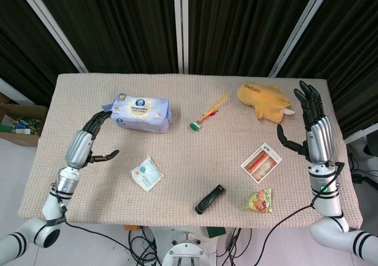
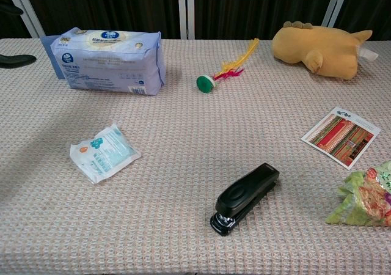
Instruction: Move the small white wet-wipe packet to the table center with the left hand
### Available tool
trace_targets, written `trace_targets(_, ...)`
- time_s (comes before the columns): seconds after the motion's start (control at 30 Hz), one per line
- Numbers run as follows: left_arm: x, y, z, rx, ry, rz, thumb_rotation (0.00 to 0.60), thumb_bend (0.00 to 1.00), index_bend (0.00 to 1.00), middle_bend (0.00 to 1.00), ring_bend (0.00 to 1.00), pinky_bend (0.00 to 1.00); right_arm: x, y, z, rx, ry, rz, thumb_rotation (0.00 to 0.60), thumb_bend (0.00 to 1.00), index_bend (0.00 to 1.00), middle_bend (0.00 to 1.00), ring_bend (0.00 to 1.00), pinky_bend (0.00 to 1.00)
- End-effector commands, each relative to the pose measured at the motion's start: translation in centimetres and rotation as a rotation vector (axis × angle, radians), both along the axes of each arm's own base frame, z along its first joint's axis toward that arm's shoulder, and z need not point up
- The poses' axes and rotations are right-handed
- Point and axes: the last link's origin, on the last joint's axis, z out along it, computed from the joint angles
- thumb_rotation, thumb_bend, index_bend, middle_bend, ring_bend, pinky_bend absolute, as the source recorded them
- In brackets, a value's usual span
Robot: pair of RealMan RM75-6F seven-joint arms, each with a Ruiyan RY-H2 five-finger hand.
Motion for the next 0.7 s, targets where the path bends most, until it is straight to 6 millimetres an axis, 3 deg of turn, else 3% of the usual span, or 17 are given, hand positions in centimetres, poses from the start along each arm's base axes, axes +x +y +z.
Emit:
trace_targets(0.03, 0.0, 0.1, -0.4, -0.015, 0.01, -0.001, 0.6, 0.16, 0.07, 0.1, 0.06, 0.17, -0.2, -0.1, -0.6, 0.013, 0.007, -0.005, 0.6, 0.44, 0.0, 0.0, 0.0, 0.0)
trace_targets(0.37, -0.3, -0.9, 0.0, -0.036, 0.158, -0.034, 0.599, 0.16, 0.07, 0.11, 0.06, 0.17, -1.3, -0.4, -0.4, 0.016, 0.022, -0.032, 0.6, 0.44, 0.0, 0.0, 0.0, 0.0)
trace_targets(0.7, 1.4, -3.6, -2.5, -0.221, 0.463, -0.188, 0.598, 0.17, 0.1, 0.14, 0.06, 0.16, -2.6, -0.6, -0.2, -0.02, 0.057, -0.081, 0.6, 0.43, 0.0, 0.0, 0.0, 0.0)
